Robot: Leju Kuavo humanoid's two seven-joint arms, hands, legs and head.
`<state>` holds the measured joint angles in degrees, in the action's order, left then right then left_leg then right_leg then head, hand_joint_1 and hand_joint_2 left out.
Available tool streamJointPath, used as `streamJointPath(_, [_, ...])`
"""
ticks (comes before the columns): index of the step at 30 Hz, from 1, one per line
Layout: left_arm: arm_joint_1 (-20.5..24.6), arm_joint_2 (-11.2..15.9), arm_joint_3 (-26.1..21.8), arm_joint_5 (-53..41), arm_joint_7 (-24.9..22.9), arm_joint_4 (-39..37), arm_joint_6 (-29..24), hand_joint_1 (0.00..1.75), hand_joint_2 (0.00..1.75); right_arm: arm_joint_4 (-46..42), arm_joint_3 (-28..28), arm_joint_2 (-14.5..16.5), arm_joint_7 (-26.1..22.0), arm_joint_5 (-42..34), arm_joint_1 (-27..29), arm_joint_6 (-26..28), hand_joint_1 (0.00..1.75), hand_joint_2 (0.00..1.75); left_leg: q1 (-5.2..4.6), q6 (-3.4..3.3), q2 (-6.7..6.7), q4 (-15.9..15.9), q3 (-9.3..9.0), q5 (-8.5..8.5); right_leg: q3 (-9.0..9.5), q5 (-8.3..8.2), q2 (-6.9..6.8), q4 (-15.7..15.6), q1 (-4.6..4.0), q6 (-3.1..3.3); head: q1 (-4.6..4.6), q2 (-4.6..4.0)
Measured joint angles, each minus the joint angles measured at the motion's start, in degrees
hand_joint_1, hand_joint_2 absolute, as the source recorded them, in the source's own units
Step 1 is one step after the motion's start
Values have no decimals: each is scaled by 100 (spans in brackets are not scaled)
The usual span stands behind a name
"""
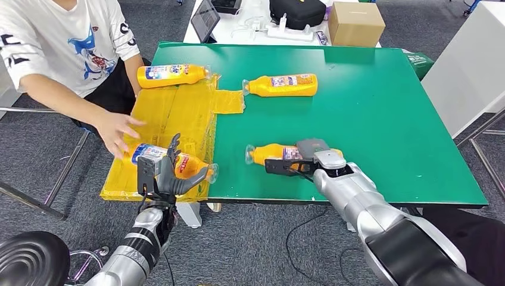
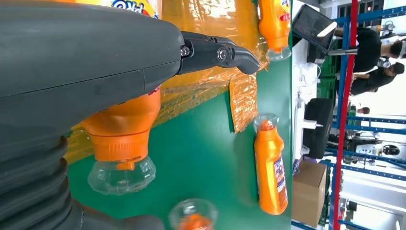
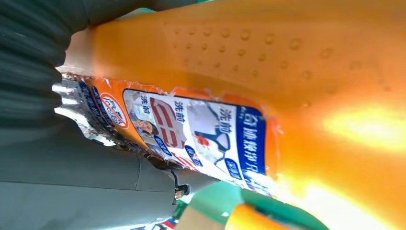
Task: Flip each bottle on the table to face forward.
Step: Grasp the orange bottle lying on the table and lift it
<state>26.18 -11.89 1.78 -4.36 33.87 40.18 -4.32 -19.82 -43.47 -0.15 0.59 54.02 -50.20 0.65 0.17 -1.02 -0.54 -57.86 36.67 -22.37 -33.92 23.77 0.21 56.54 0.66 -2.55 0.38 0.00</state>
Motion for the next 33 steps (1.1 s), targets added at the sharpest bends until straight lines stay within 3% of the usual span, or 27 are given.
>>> streamJointPath(4, [-78,0,-32,-25,-43,143,-34,0,175,-171,219,-62,32,-146,95,481,175,175,0,0,0,0,5,-1,-4,0,0,0,0,0,0,0])
streamJointPath(7, [-159,0,-66,-48,-89,275,-70,0,175,-550,562,-79,-195,-442,354,1621,175,175,1,0,0,0,7,-1,-5,0,0,0,-1,0,2,0])
streamJointPath(10, [-262,-5,-75,-32,-123,407,-108,0,175,-1533,1241,16,-1044,-827,960,3270,175,175,3,1,-2,1,9,-2,-6,1,-1,0,-3,0,2,0])
streamJointPath(12, [-313,-25,-75,24,-127,467,-134,0,175,-2495,1895,203,-1770,-989,1466,3796,175,175,4,3,-4,1,14,-3,-11,3,-2,0,-4,1,-1,0])
streamJointPath(15, [-336,-63,-72,80,-132,516,-162,0,175,-3690,2771,516,-2417,-1163,2044,3927,175,175,6,4,-13,2,21,-4,-19,5,-10,0,-4,2,-2,0])
streamJointPath(19, [-343,-93,-68,96,-142,561,-173,0,175,-4519,3387,692,-2481,-1225,2417,3943,175,175,2,3,-17,3,24,-2,-19,3,-15,-1,0,2,3,0])
streamJointPath(22, [-344,-103,-61,121,-148,578,-167,0,175,-4852,3637,772,-2642,-1239,2566,3948,175,175,-6,0,0,2,23,0,-25,-3,-11,-2,8,-2,1,0])
streamJointPath(27, [-338,-138,3,423,-234,589,60,0,175,-5298,4138,1051,-3585,-1722,2798,3949,175,175,-6,-3,-7,1,23,4,-24,-3,-13,-3,9,-3,0,0])
streamJointPath(33, [-340,-172,195,1228,-502,808,1012,0,175,-5382,4033,1044,-3659,-2359,3137,3651,175,175,-6,-2,1,2,25,3,-25,-3,-12,-2,8,-3,1,0])
